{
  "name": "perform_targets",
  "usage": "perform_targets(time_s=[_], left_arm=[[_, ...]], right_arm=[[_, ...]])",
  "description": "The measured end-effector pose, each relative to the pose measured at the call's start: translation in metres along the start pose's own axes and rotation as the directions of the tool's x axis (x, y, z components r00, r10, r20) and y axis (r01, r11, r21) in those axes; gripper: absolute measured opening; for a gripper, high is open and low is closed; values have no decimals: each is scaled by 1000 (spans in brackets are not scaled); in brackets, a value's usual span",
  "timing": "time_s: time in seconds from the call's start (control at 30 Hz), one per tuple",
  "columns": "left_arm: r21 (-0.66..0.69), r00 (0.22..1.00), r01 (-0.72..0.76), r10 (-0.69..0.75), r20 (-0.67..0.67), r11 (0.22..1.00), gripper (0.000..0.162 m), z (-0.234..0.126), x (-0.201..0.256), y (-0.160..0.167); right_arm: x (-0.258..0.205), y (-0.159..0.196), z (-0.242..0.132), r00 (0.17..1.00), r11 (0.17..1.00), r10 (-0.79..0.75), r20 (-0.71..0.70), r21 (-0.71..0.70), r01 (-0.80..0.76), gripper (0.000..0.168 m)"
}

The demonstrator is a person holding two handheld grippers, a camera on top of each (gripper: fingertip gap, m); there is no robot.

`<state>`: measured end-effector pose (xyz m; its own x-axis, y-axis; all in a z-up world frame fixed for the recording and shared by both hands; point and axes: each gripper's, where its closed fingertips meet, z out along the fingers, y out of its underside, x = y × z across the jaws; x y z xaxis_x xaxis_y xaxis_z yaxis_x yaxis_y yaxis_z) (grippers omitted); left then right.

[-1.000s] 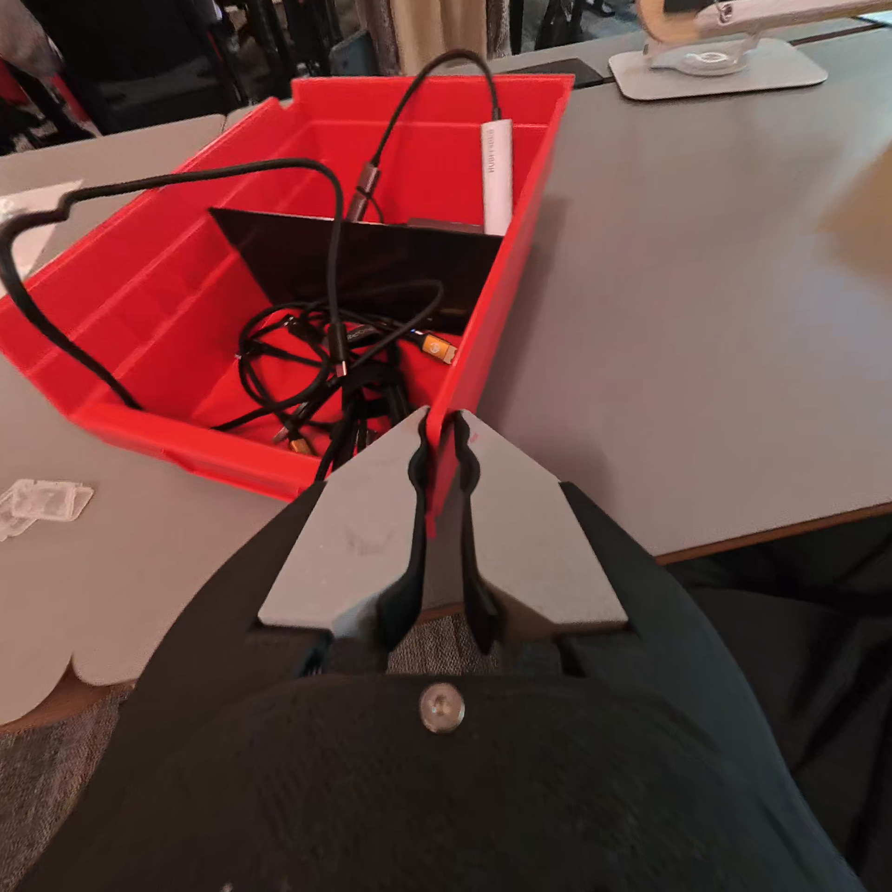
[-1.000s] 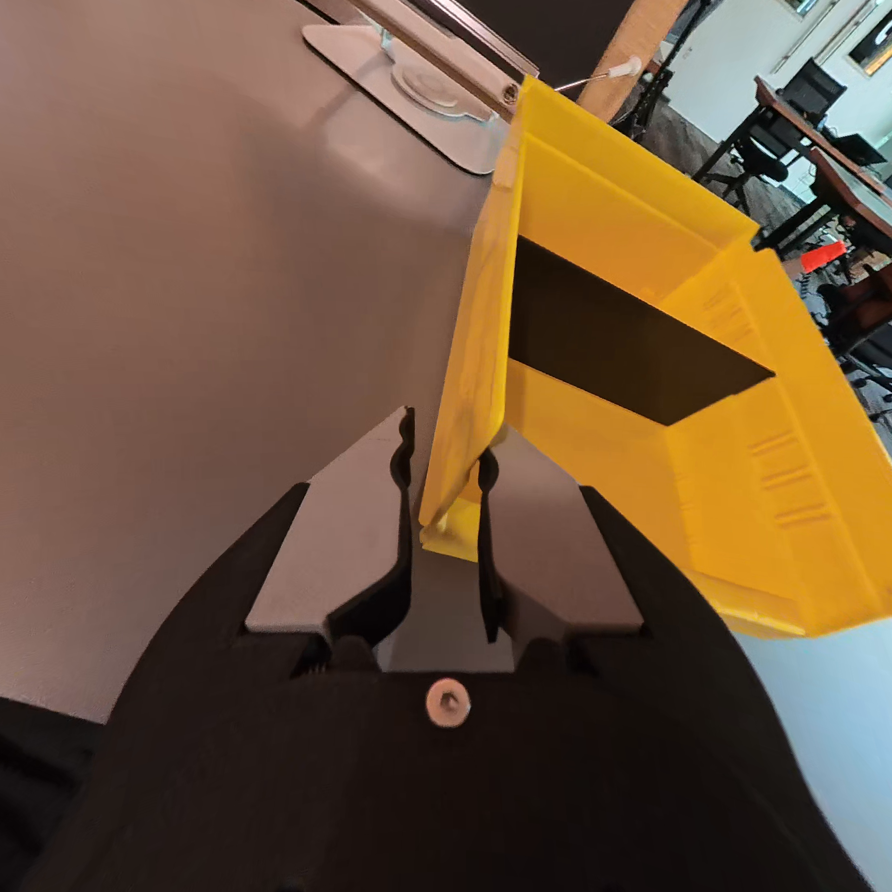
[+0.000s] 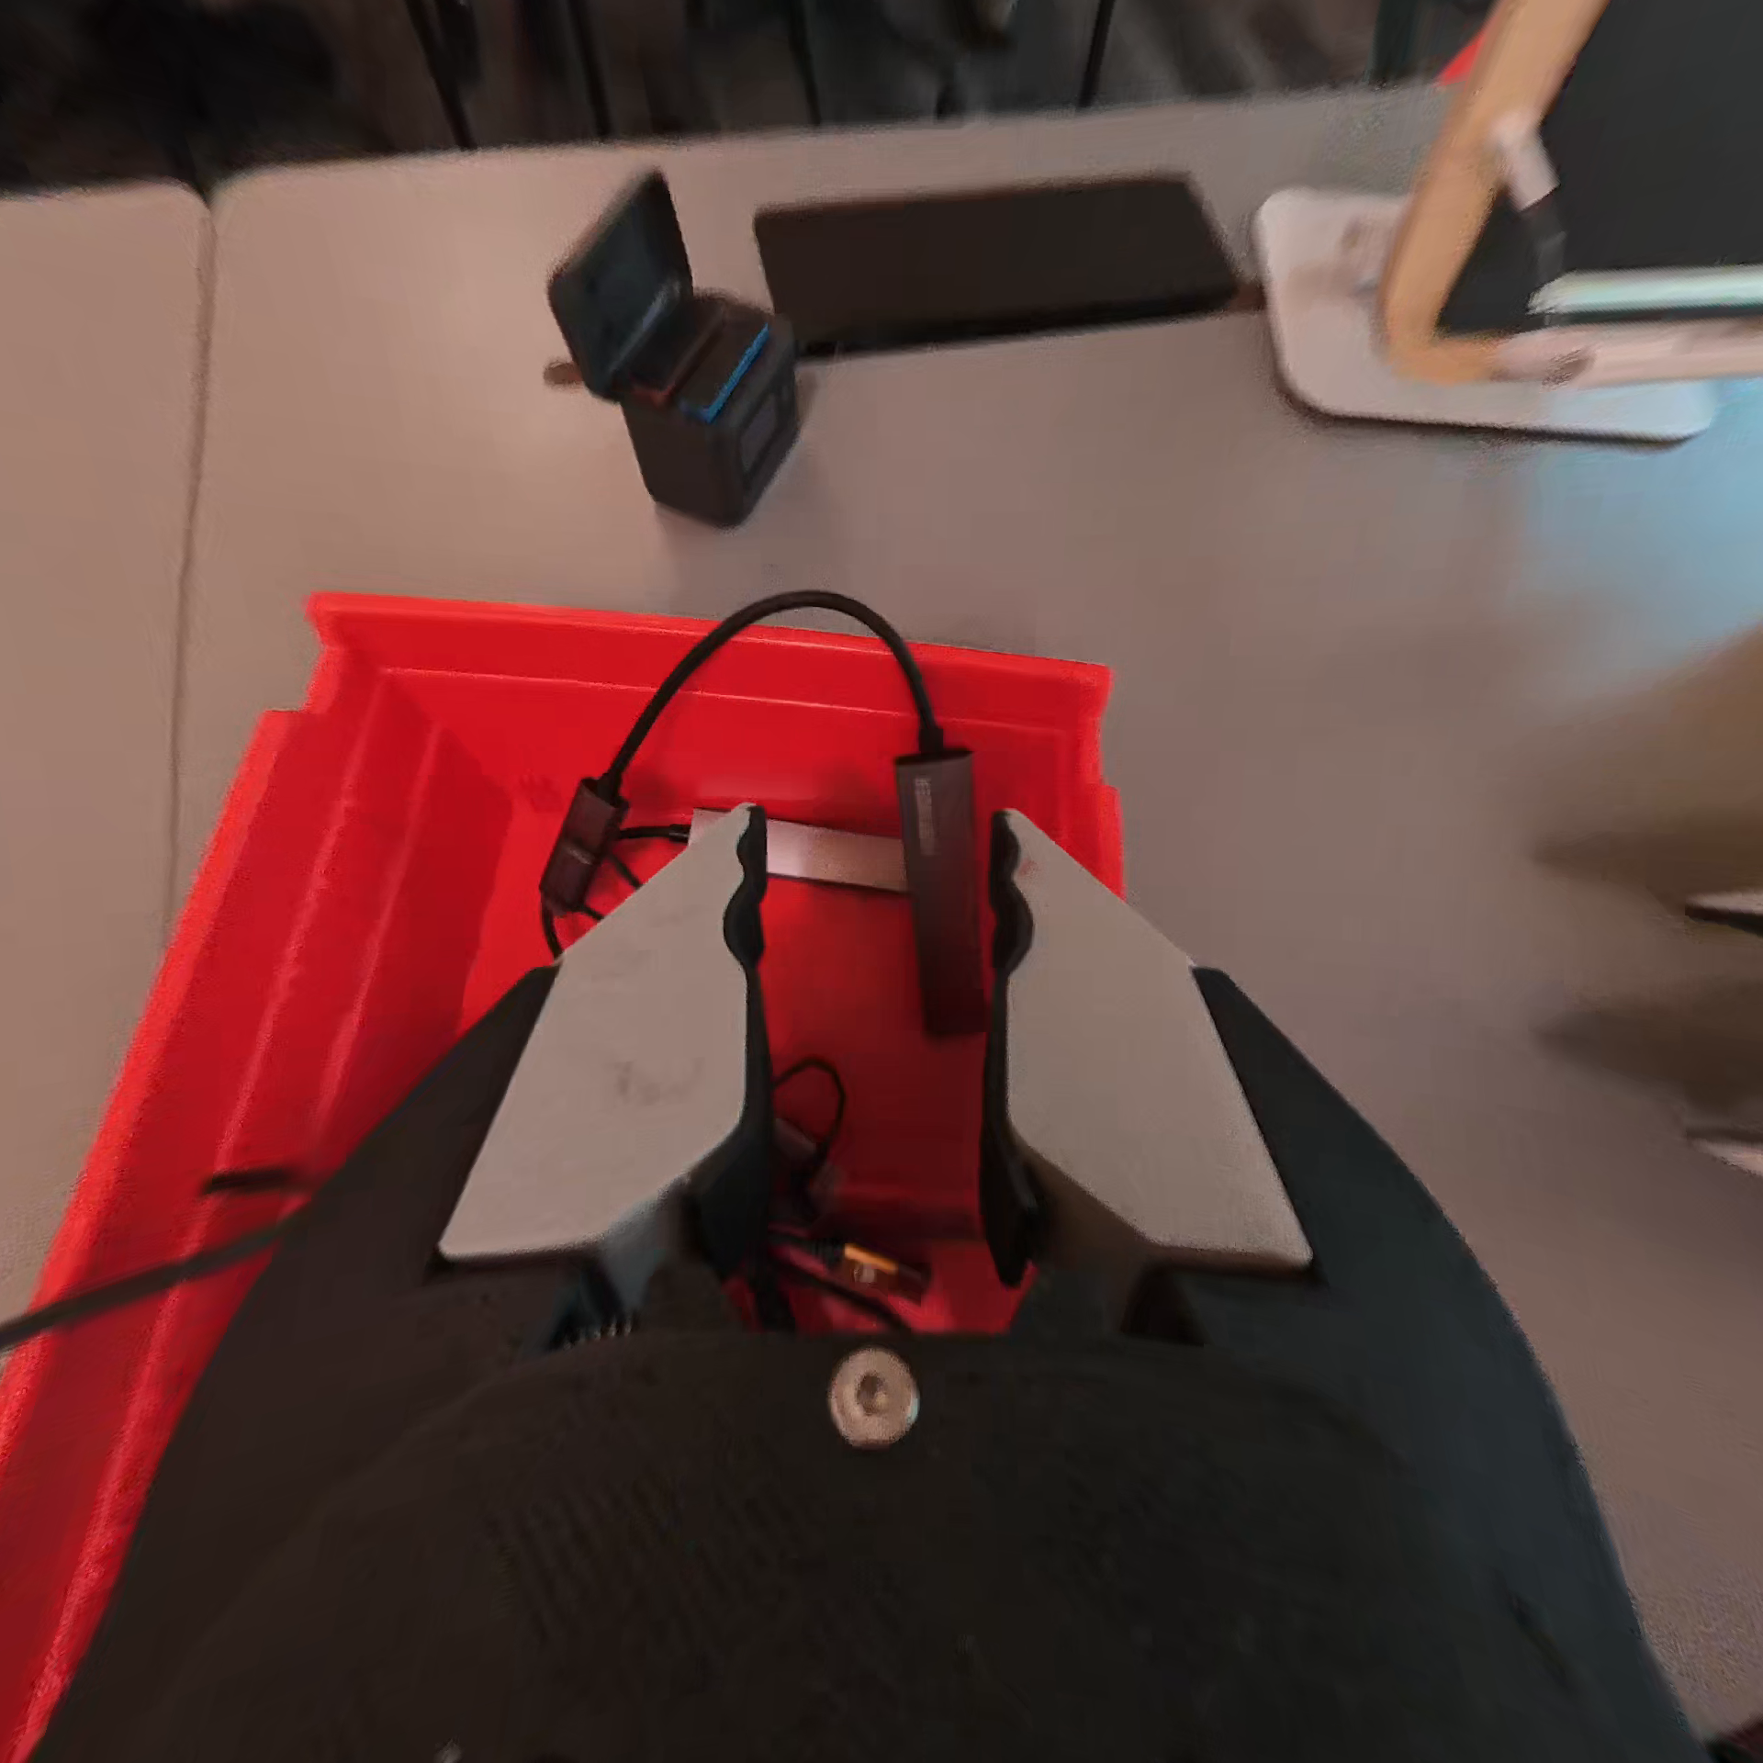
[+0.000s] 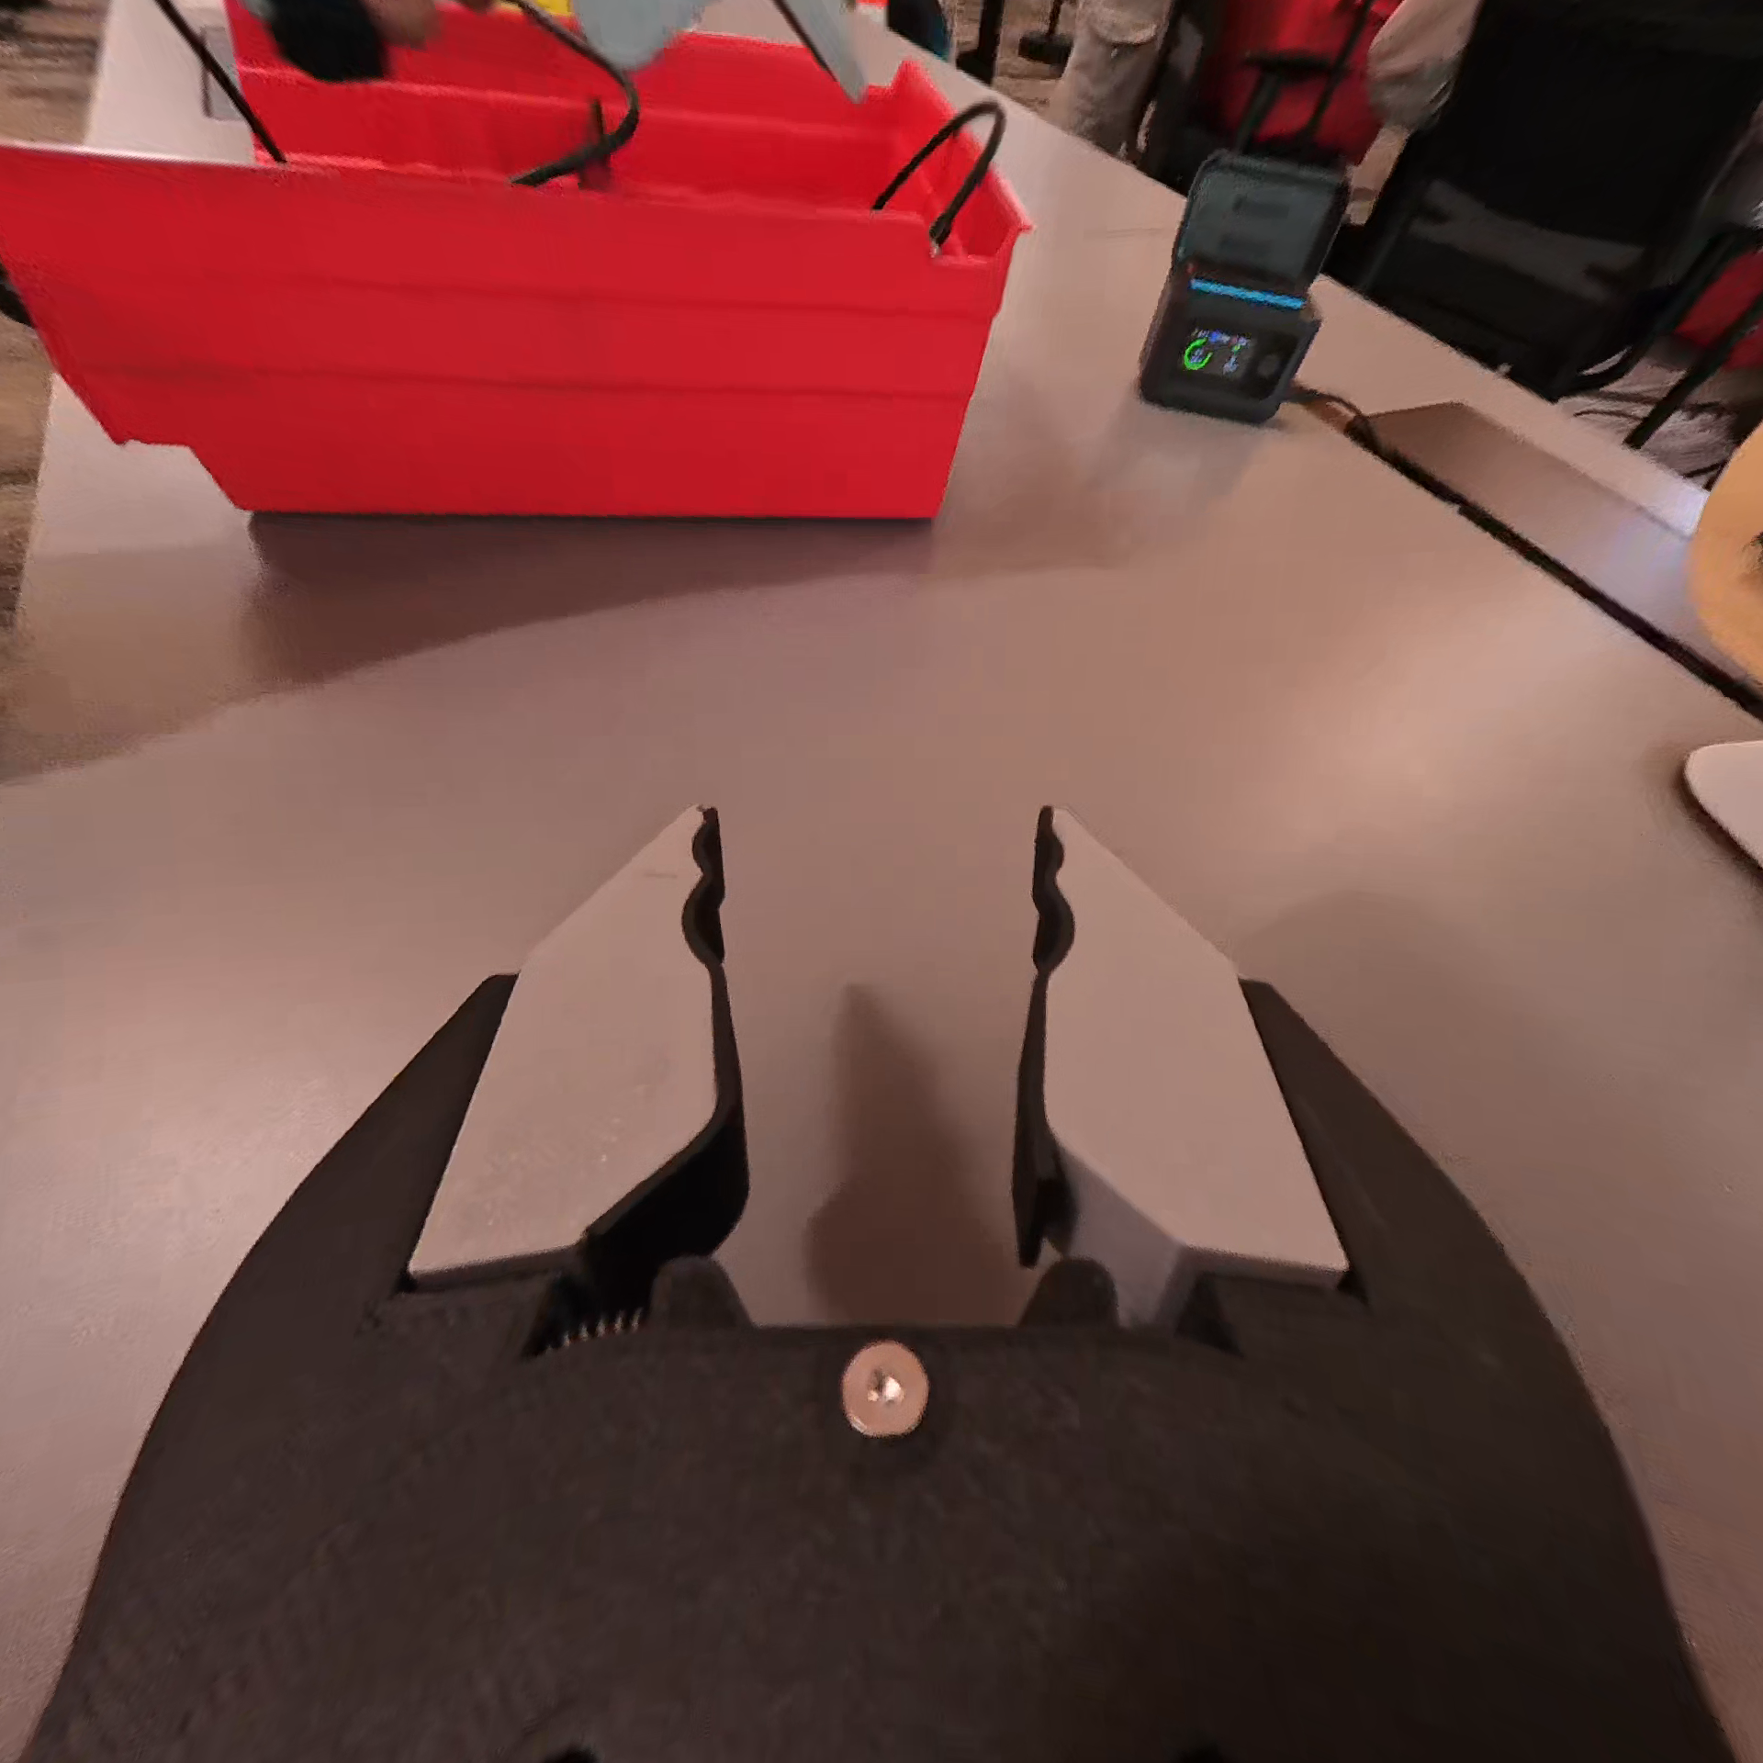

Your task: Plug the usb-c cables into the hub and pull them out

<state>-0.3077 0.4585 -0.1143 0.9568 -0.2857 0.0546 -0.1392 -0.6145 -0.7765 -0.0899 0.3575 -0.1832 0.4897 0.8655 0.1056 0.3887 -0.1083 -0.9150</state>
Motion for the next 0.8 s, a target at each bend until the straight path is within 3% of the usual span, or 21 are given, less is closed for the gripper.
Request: perform_targets(time_s=[0.1,0.23,0.3,0.33,0.43,0.53,0.67,0.73,0.8], left_arm=[[-101,999,37,-39,-20,994,36,44,-1,6],[-170,978,136,-160,-136,976,52,69,16,7],[-214,978,124,-156,-138,969,48,76,17,17],[-228,983,97,-130,-132,969,24,79,16,23],[-205,987,85,-111,-119,975,22,75,11,21],[-142,995,48,-59,-75,989,23,54,4,4],[-10,999,-41,41,-34,999,22,0,8,-48],[88,994,-99,103,-41,991,22,-35,25,-83],[199,978,-135,163,-133,971,22,-74,60,-116]], right_arm=[[4,10,-6,1000,1000,11,5,-7,-11,60],[10,6,-12,999,999,35,-7,23,-35,59],[11,3,-12,999,999,29,-17,33,-28,58],[10,4,-12,1000,999,21,-17,32,-20,58],[10,8,-10,999,999,-32,-38,9,32,58],[26,12,-11,985,993,-118,-125,-22,117,58],[37,14,-13,993,999,-39,-112,-9,38,56],[44,12,-16,994,1000,12,-108,18,-10,55],[50,11,-19,992,998,47,-113,35,-43,55]])
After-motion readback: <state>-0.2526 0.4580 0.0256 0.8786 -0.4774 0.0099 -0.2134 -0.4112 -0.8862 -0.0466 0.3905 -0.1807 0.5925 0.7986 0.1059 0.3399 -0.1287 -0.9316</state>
